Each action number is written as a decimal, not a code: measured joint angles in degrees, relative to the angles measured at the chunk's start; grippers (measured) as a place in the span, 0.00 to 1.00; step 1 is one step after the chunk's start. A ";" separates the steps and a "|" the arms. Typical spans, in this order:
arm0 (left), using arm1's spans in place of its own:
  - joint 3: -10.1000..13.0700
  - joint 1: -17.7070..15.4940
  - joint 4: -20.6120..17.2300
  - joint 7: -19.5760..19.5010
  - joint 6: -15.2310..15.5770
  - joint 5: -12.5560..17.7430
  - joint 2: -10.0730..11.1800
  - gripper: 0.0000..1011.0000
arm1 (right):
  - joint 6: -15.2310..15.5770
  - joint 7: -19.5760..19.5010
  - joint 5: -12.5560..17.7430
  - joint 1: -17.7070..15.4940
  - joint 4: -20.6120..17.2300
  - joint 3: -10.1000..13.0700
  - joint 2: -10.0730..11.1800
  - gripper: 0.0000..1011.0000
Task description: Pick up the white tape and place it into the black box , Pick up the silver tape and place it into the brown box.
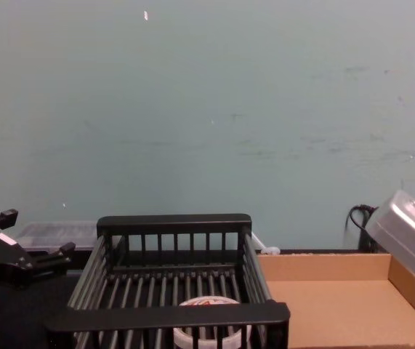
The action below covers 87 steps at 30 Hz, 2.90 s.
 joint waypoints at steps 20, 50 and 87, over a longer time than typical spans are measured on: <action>0.00 0.00 0.00 0.00 0.00 0.00 0.00 0.99 | -1.17 0.60 2.42 -0.51 -0.51 1.41 0.83 0.16; 0.00 0.00 0.00 0.00 0.00 0.00 0.00 0.99 | -2.17 -8.71 3.16 2.01 3.18 10.10 -1.42 0.16; 0.00 0.00 0.00 0.00 0.00 0.00 0.00 0.99 | -0.72 -10.32 -0.37 8.20 11.03 11.52 -6.89 0.16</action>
